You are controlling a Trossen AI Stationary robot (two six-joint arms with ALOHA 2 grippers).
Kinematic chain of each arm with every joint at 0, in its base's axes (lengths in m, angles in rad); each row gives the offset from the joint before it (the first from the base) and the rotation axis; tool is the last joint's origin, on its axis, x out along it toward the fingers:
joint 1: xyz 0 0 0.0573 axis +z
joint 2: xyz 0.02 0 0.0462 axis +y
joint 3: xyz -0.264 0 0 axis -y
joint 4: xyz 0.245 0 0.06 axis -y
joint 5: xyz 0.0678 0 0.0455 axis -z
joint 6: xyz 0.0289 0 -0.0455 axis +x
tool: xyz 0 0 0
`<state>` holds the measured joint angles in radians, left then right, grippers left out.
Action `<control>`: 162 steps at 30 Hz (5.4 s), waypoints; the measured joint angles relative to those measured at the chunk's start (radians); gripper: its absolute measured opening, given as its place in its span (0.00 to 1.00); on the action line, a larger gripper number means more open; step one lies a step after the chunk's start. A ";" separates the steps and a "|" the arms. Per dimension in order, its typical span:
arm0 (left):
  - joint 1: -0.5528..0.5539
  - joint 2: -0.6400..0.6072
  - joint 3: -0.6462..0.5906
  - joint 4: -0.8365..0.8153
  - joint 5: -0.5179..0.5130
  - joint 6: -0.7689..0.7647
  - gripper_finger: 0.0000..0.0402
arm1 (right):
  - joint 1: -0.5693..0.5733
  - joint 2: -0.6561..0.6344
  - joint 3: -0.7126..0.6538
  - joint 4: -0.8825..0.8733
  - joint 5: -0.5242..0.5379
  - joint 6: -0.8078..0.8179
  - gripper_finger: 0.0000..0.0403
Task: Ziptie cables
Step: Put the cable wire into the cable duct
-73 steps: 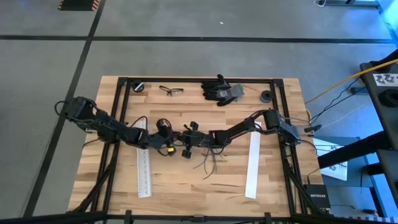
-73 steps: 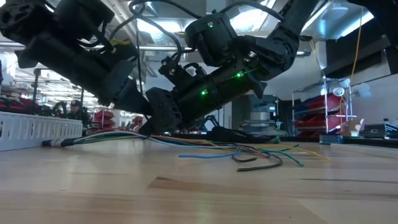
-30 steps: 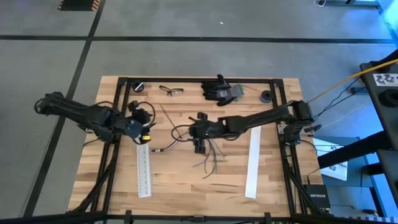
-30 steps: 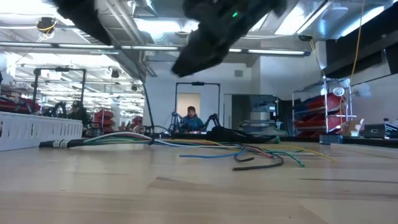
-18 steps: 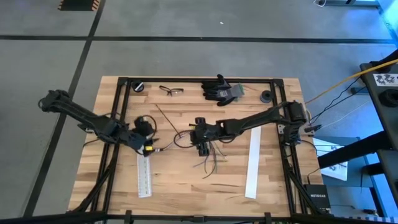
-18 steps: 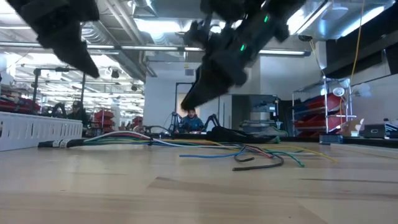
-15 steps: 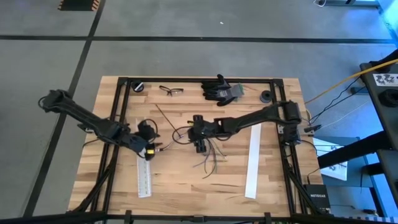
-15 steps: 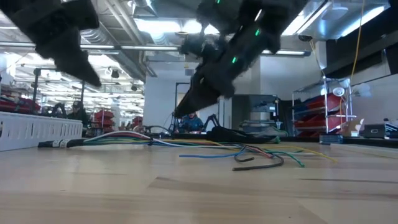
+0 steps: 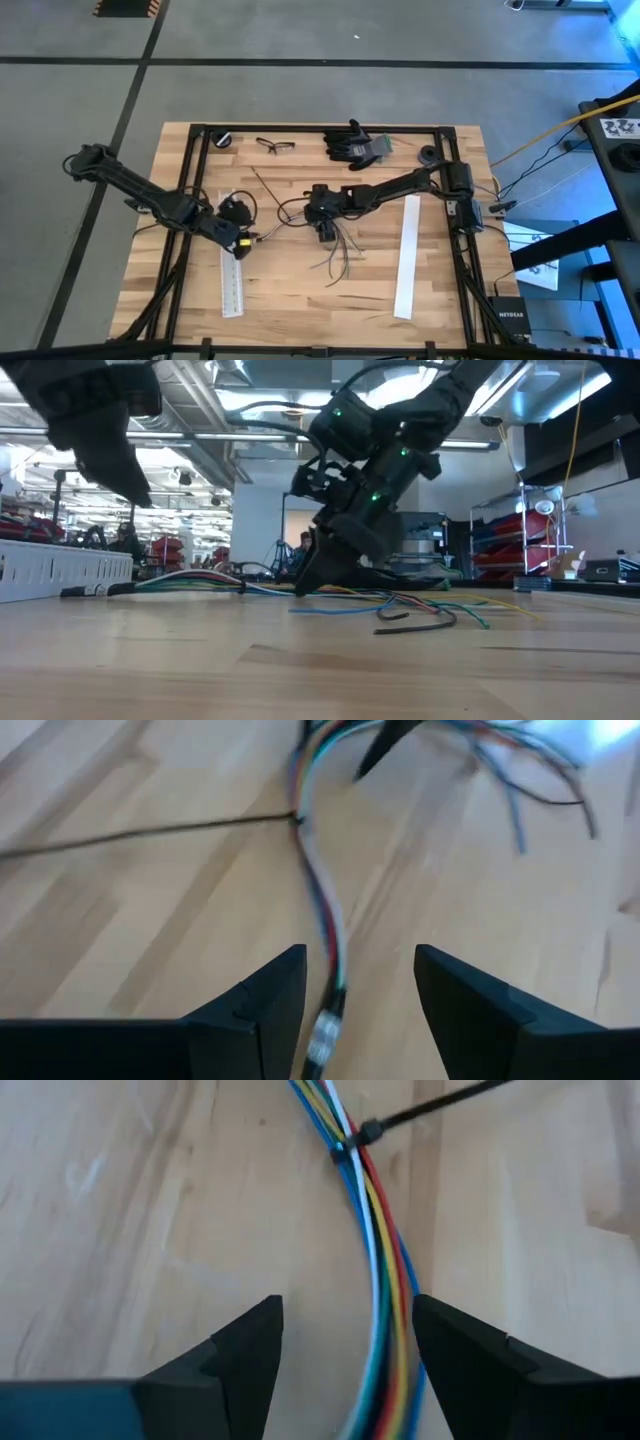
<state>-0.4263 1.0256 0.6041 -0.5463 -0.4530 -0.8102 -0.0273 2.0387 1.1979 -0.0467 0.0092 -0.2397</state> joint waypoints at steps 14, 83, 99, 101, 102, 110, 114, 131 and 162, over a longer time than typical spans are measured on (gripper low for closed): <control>-0.011 0.053 -0.013 -0.269 0.045 -0.609 0.43 | -0.006 -0.022 0.000 -0.075 0.025 0.101 0.52; 0.092 0.450 -0.085 0.815 0.190 0.362 0.19 | 0.048 -0.527 0.014 -0.464 -0.022 -0.073 0.01; 0.088 0.168 0.045 0.356 0.128 0.315 0.40 | 0.048 -0.399 0.014 -0.225 -0.045 -0.030 0.01; 0.087 0.150 0.046 0.330 0.086 0.325 0.39 | 0.048 -0.386 0.014 -0.197 -0.040 -0.023 0.01; 0.087 0.146 0.046 0.316 0.073 0.334 0.39 | 0.048 -0.384 0.014 -0.178 -0.039 -0.022 0.01; 0.100 0.161 0.046 0.333 0.065 0.399 0.39 | 0.048 -0.371 0.013 -0.125 -0.048 -0.003 0.01; 0.116 0.190 0.046 0.350 0.065 0.426 0.37 | 0.048 -0.371 0.013 -0.113 -0.054 0.002 0.01; -0.044 0.145 0.227 -0.227 0.114 0.130 0.01 | 0.098 -0.224 0.022 0.083 -0.176 0.044 0.01; -0.375 0.153 0.220 -0.628 0.367 -0.346 0.01 | 0.158 0.323 0.544 0.150 -0.180 0.186 0.01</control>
<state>-0.8016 1.1782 0.8246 -1.1744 -0.0860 -1.1562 0.1307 2.3618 1.7416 0.1033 -0.1707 -0.0536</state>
